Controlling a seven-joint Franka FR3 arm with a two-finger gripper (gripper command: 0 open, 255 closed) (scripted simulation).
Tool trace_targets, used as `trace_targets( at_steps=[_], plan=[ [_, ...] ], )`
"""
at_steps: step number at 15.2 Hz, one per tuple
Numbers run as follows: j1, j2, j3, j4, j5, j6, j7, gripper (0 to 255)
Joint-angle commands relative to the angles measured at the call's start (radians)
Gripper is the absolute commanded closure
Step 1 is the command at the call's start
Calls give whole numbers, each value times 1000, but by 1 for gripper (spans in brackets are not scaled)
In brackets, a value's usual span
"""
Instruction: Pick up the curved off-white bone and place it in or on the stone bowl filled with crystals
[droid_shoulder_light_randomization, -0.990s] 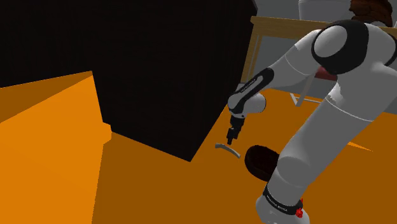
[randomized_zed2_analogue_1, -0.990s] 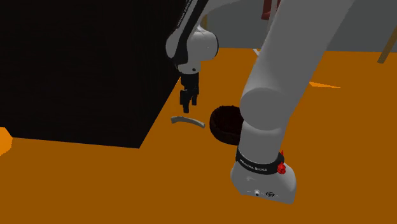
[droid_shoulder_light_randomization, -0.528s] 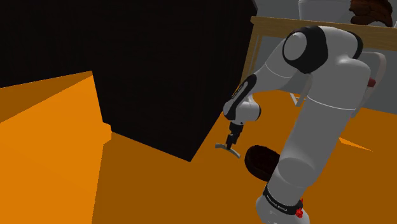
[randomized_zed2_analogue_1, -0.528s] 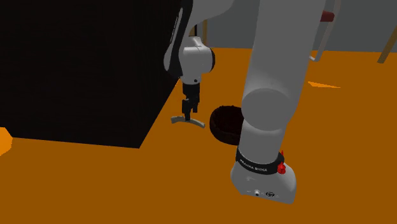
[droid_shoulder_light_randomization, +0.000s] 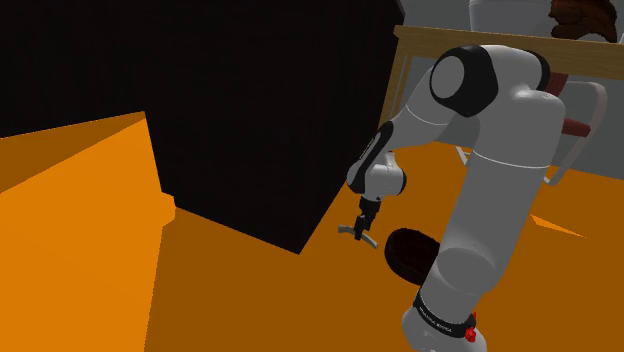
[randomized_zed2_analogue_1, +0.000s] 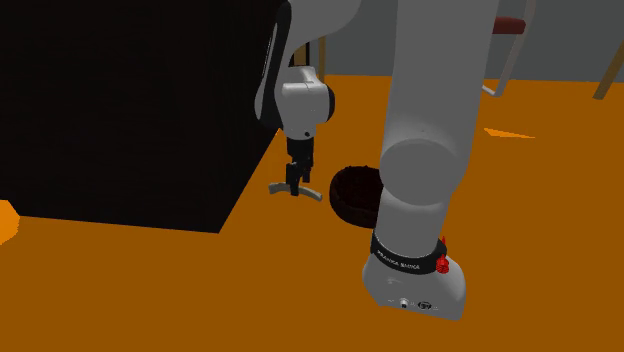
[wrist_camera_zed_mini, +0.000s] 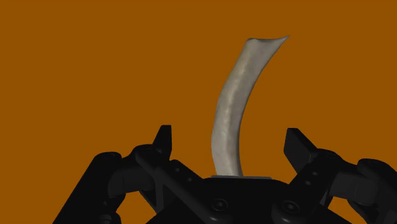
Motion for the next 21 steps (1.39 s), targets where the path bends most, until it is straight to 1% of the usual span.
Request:
trace_targets(
  at_steps=[1, 2, 3, 12, 16, 21],
  plan=[
    [0, 1, 0, 0, 1, 0, -1, 0],
    [0, 0, 0, 0, 0, 0, 0, 0],
    [0, 0, 0, 0, 0, 0, 0, 255],
    [0, 1, 0, 0, 1, 0, -1, 255],
    [5, -81, -31, -8, -115, -54, 86, 255],
    [-11, -179, -38, -9, -231, -132, 173, 255]
  ],
)
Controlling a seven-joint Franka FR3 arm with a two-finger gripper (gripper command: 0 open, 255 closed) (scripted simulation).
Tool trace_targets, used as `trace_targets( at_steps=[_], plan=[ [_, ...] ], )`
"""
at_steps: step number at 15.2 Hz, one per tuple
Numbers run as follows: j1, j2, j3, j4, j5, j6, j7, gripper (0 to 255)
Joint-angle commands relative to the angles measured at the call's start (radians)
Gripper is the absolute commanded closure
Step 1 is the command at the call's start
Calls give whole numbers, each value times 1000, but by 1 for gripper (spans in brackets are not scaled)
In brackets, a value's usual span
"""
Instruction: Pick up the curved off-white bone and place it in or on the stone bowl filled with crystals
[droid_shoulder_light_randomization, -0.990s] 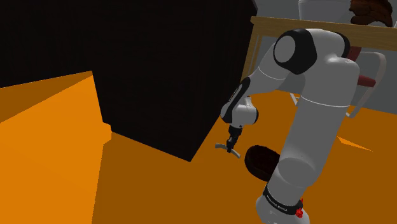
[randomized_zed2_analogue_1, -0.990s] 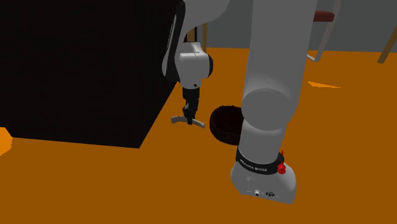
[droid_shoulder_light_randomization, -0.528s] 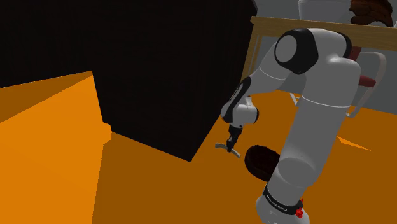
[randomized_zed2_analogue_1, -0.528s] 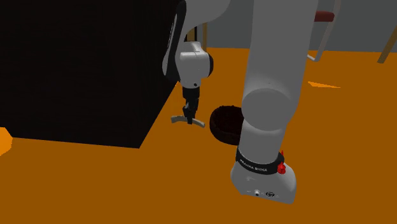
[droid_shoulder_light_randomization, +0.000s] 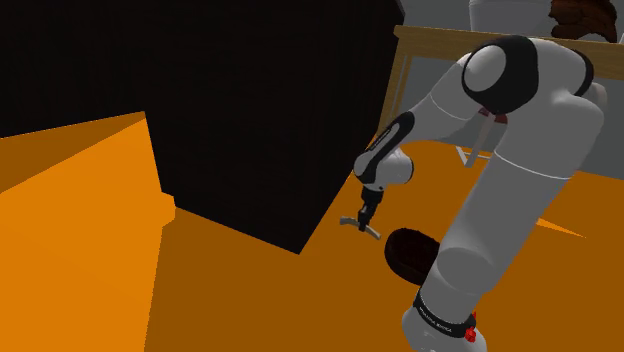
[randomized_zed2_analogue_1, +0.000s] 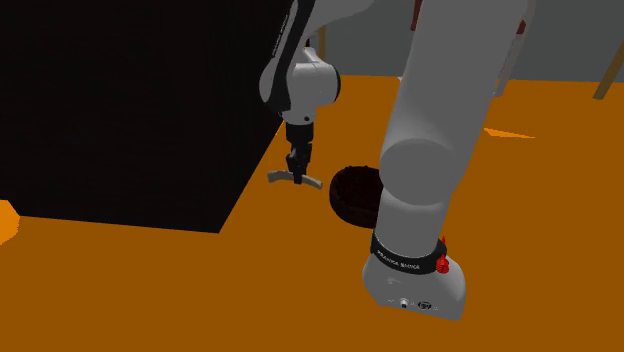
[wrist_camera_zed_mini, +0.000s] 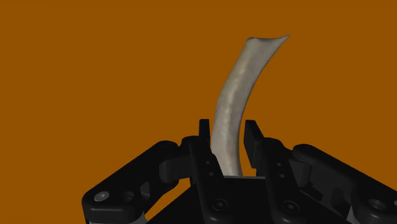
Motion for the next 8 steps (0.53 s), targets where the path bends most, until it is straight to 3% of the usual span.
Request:
trace_targets(
  at_steps=[1, 8],
  plan=[
    [-9, -38, 1, 0, -41, -32, 30, 255],
    [-41, -155, 21, 16, -132, -151, 105, 255]
  ],
)
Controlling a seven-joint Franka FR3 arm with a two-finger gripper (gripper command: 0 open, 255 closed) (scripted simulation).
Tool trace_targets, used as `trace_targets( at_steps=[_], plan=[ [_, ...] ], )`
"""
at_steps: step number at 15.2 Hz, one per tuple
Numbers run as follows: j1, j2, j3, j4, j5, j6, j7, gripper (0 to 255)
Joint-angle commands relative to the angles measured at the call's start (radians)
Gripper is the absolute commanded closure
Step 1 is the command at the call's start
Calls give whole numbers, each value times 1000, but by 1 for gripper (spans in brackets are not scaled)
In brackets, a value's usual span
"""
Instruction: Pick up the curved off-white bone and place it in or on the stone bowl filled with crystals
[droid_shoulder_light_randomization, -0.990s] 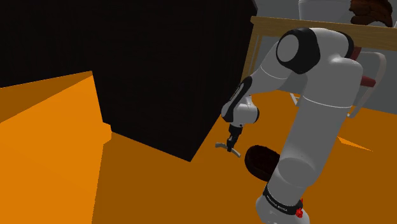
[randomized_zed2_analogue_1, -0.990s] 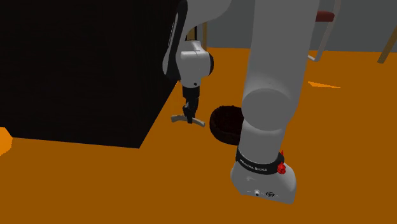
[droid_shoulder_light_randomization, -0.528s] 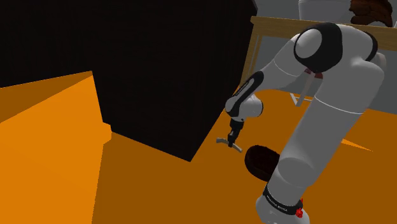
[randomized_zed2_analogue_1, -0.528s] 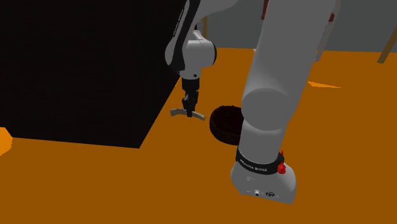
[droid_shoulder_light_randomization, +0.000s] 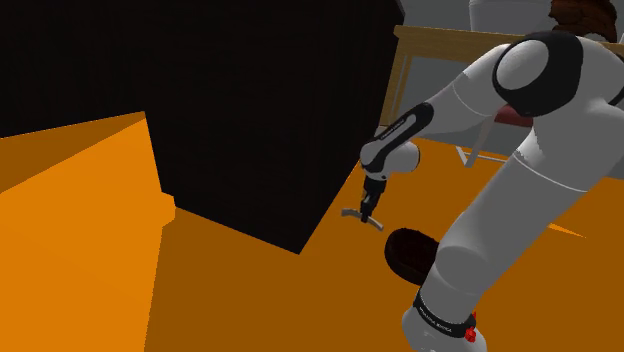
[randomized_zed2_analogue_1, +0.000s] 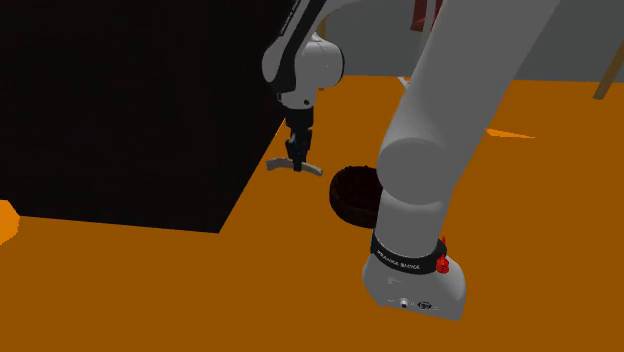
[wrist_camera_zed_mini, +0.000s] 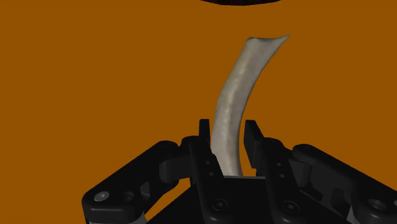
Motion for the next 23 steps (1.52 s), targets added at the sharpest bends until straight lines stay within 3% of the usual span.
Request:
trace_targets(
  at_steps=[1, 16, 23],
  plan=[
    [-9, -33, 7, 4, -22, -35, 18, 255],
    [-45, -208, 61, 82, -84, -277, 88, 255],
    [-211, -465, 26, -83, -233, -370, 28, 255]
  ],
)
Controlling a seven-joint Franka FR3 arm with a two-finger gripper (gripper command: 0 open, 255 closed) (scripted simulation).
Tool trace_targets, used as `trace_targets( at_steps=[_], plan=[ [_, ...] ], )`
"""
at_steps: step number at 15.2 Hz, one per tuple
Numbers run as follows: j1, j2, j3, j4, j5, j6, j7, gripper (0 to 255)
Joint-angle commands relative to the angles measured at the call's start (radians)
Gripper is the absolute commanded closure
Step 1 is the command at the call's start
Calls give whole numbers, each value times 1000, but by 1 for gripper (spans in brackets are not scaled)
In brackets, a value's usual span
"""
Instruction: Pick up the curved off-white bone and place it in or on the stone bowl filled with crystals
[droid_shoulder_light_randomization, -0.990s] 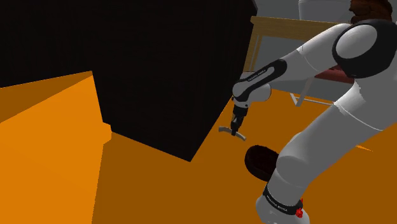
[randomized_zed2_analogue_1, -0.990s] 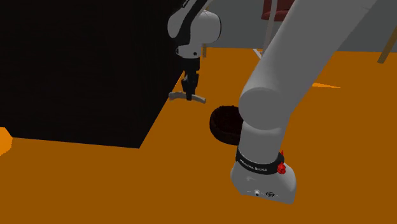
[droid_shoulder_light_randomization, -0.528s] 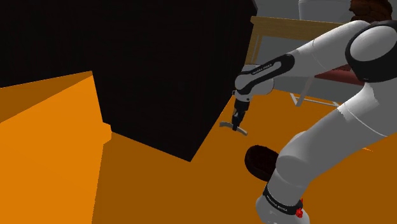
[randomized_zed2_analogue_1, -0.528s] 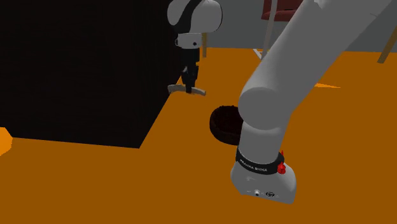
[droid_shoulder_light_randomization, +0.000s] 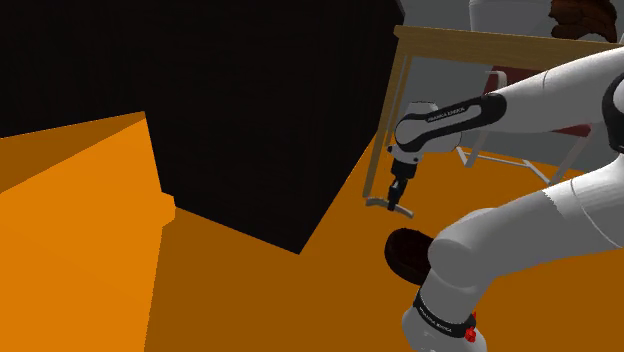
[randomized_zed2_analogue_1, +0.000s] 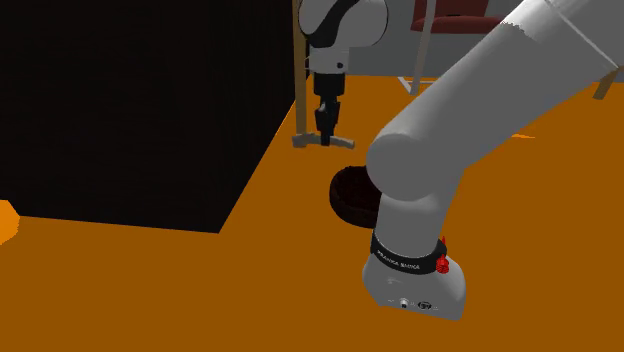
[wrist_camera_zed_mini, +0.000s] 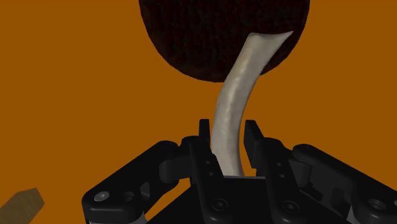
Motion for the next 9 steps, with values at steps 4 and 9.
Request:
trace_targets(
  at_steps=[4, 9],
  plan=[
    [-145, -181, -37, -96, -108, -91, -80, 255],
    [-289, -315, -92, -155, -208, -173, -184, 255]
  ],
)
